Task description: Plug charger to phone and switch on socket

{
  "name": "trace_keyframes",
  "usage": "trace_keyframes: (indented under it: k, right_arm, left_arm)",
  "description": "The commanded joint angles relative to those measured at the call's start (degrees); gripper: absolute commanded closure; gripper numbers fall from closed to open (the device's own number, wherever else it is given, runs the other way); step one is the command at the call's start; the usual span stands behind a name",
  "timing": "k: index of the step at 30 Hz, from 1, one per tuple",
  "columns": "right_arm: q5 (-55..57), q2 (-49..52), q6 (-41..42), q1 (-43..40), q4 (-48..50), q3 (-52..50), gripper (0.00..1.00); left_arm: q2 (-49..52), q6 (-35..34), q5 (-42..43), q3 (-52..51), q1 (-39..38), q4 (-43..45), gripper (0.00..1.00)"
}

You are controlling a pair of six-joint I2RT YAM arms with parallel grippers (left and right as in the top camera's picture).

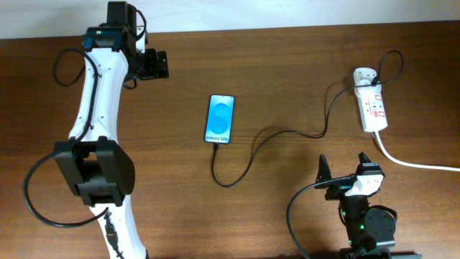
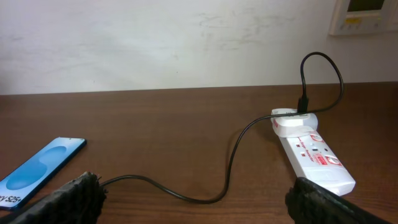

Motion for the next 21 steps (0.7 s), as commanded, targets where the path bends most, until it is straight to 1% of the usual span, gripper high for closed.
trace_keyframes:
  k: [1,9,11,13,15,16,18,21]
  right_arm:
    - [-0.8,-0.6,-0.4,0.5,-0.5,-0.3,0.02]
    - [-0.7,-0.6,-0.4,0.5,-0.5,-0.3,0.02]
    - [-0.7,-0.6,-0.4,0.5,-0.5,-0.3,0.02]
    - [-0.7,-0.6,-0.4,0.5,-0.5,-0.3,0.02]
    - [-0.7,-0.6,-0.4,0.5,-0.5,-0.3,0.02]
    - [-0.7,-0.6,-0.4,0.5,-0.5,-0.3,0.02]
    - [-0.8,-0.6,-0.4,0.5,-0.5,-0.3,0.02]
    - [-0.7,-0.6,-0.4,0.5,-0.5,-0.3,0.02]
  left_arm:
    - [0.2,-0.5,-0.4,0.0,0.2,0.1,0.01]
    - [-0.8,-0.5,-0.4,0.0,0.1,-0.3,0.00]
    - [-4.5,-0.5,-0.7,0.0,0.1,-4.6,0.01]
    - [-8.7,-0.5,-0.7,-1.5,0.1,-4.8,0.01]
    - [-14.9,-0.5,-2.2,-7.6,0.2,-2.7,0.01]
    - [-19.1,-0.5,-2.4,-13.9,0.1,1.4,0.01]
    - [-25.3,-0.5,-2.3,-25.6,0.1,6.4,0.01]
    - [-33.3,-0.5,-2.3,-40.4,0.1,6.1,0.01]
